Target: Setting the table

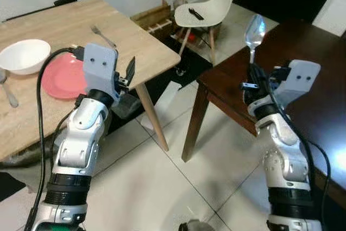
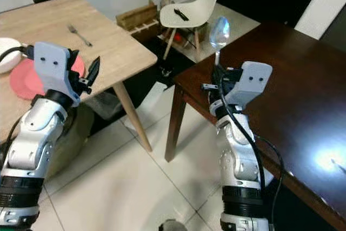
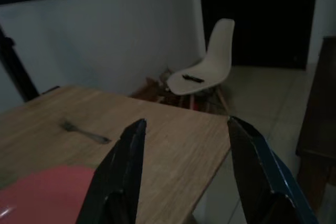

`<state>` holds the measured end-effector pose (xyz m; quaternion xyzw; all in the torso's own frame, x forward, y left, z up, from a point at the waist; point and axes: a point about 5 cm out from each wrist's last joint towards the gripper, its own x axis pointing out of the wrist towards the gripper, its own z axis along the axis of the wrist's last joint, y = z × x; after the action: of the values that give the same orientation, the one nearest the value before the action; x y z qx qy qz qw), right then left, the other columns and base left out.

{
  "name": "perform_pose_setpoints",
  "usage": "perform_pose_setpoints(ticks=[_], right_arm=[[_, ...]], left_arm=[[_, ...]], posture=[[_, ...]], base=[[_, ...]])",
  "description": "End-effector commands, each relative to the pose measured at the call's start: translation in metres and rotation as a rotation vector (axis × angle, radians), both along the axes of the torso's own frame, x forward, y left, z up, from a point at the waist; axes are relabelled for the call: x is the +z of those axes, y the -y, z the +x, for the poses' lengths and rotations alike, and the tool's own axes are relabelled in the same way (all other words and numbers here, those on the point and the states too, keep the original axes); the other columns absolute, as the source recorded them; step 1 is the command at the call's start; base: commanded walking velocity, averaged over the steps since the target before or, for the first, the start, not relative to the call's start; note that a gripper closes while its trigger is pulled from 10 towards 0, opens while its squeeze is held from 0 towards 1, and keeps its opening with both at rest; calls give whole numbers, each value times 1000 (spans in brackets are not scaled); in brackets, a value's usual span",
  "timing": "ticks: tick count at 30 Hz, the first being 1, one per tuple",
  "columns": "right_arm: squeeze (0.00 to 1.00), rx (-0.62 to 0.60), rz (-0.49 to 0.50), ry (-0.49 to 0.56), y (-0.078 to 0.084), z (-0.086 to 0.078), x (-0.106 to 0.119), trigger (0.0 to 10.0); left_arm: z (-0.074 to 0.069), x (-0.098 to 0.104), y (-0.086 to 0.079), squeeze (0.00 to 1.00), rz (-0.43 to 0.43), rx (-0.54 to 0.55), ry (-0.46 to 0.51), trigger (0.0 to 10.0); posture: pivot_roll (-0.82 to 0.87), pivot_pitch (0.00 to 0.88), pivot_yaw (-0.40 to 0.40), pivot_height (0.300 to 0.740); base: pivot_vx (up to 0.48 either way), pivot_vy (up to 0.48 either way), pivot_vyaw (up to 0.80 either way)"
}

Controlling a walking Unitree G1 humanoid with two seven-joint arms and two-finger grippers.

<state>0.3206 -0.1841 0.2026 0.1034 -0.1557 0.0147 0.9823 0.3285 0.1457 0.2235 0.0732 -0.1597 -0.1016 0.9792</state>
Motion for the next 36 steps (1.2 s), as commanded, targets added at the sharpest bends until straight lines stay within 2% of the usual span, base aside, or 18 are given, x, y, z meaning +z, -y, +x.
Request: perform_pose_setpoints(ticks=[1,31,36], right_arm=[[0,-10,5,13,1,0,2,10000],[0,8,-9,33,-1,3,6,10000],[0,9,-4,40,-1,4,8,10000]], left_arm=[[0,-4,-2,0,4,5,-13,10000],[1,-3,-3,0,2,14,-8,10000],[1,-3,-3,0,1,15,-7,10000]], posture=[[-101,0,54,740],[-97,0,50,740],[-95,0,48,740]], base=[[390,0,0],[387,0,0],[388,0,782]])
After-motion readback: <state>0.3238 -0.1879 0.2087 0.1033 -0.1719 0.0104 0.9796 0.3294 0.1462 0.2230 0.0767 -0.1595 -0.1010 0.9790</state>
